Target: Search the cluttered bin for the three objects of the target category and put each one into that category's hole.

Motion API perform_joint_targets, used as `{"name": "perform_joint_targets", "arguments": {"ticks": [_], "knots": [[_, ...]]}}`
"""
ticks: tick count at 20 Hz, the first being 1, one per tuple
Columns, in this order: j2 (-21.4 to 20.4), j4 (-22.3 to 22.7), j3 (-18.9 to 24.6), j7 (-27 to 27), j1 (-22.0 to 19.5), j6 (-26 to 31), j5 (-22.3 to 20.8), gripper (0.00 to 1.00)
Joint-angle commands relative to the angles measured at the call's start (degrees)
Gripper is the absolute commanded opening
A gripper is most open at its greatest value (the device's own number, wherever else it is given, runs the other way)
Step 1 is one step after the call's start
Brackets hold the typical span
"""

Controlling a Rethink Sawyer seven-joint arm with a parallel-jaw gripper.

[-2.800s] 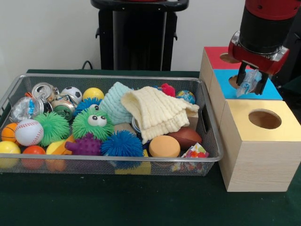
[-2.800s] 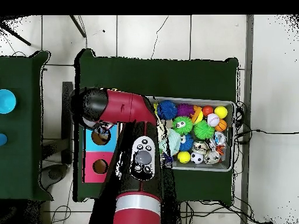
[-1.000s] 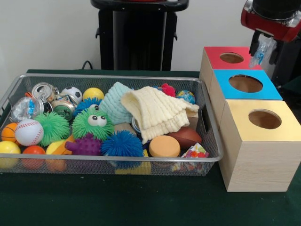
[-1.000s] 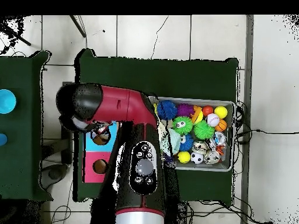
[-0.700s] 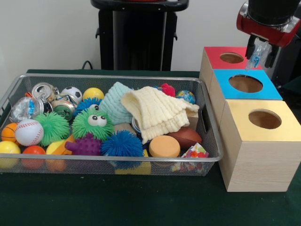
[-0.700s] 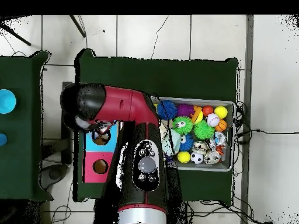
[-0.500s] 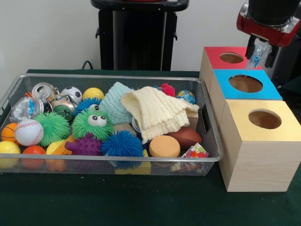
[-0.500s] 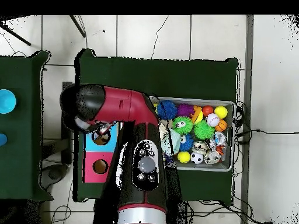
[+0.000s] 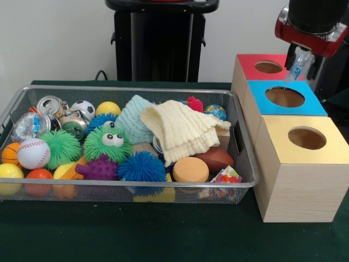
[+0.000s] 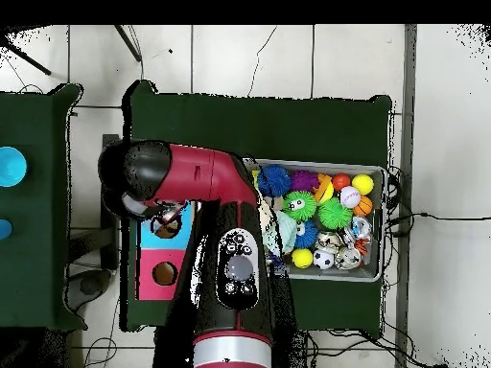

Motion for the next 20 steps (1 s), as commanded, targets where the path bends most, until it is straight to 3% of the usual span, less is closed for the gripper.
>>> {"name": "perform_joint_targets", "arguments": {"ticks": [1,10,20], "knots": [[3.1,6.6,4.1,1.3,-1.4,-3.1,-0.7,0.0],[0.8,9.1,4.0,0.3,-2.1,-1.2,-0.4,0.0],[0.6,10.5,3.7,1.6,-1.3,-7.2,-0.4,0.0]]}}
